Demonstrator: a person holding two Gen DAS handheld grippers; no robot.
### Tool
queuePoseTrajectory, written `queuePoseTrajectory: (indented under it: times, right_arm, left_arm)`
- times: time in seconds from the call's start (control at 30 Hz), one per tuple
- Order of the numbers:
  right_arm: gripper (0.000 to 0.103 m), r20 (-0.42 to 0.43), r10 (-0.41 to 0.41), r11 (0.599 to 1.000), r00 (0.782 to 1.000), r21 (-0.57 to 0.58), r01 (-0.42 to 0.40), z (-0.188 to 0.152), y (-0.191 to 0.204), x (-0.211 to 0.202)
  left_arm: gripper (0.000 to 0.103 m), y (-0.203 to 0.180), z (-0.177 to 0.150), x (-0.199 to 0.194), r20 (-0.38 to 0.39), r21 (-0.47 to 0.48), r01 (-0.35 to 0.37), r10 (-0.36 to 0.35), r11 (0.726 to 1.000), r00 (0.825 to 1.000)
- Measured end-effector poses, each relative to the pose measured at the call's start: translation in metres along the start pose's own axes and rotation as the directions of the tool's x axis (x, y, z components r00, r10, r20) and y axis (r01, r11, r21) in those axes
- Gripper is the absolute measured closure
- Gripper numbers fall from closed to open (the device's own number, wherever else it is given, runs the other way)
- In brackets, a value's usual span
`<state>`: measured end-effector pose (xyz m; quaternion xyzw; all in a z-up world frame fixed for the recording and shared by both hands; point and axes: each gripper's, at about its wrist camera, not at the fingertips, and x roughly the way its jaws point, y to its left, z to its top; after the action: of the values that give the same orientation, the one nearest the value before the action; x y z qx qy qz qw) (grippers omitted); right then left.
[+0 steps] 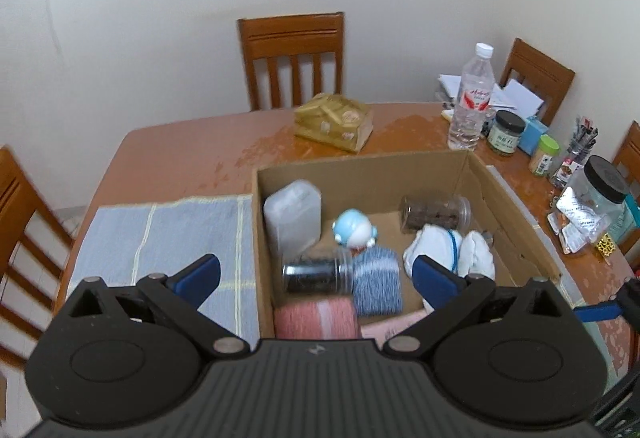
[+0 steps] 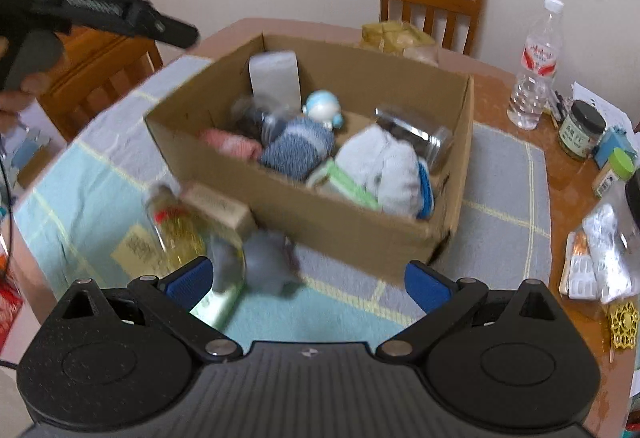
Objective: Organize objects
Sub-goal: 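Carry the swab tub and C&S pack over the box and release them inside, then move the left gripper to the gold capsule jar while the right approaches the grey cat figurine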
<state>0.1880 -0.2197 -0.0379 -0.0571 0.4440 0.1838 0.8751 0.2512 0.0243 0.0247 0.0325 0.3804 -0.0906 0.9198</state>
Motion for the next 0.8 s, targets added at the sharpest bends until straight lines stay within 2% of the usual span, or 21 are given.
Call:
queuePoseTrajectory:
  times: [0.17, 0.37, 0.5, 0.8]
  right_arm:
    - [0.0, -0.045, 0.048, 0.999, 0.998, -0.007, -0.048, -0.023, -0.007, 0.013]
    - [0.0, -0.034, 0.118, 0.993, 0.992, 0.005, -0.118, -0.036, -0.016, 0.021]
    - [0.0, -0.043, 0.13, 0.991, 0.991, 0.015, -0.129, -0.042, -0.017, 0.034]
    - [0.0, -0.072, 0.192, 0.981, 0.979, 0.058, -0.188, -0.051, -0.014, 0.064]
  left_arm:
    - [0.001, -0.009, -0.03, -0.01, -0.027, -0.026, -0.027, 0.027, 0.999, 0.999]
    - [0.001, -0.021, -0.07, -0.005, -0.049, -0.068, -0.058, 0.055, 0.996, 0.997]
    - [0.001, -0.029, -0.093, 0.003, -0.076, -0.068, -0.065, 0.059, 0.996, 0.995]
    - [0.001, -0.027, -0.116, 0.014, -0.124, -0.037, -0.044, 0.039, 0.998, 0.992]
